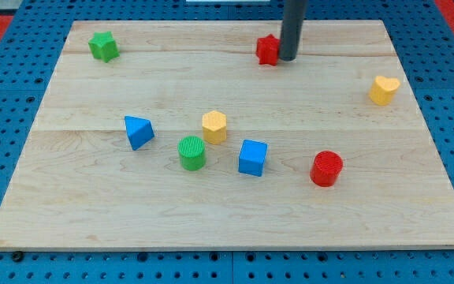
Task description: Push the red star to the top center
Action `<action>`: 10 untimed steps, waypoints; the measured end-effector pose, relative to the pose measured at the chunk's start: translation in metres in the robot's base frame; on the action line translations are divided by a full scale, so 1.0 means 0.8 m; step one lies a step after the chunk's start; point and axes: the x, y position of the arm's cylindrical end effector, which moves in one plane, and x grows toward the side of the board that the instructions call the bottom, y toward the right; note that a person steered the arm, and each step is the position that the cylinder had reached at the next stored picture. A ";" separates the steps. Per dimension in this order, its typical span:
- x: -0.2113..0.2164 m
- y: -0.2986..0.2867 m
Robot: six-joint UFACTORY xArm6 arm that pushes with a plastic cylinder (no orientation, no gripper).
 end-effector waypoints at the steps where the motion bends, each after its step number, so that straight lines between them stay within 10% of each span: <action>1: 0.002 -0.049; 5: -0.098 -0.036; 10: -0.099 -0.064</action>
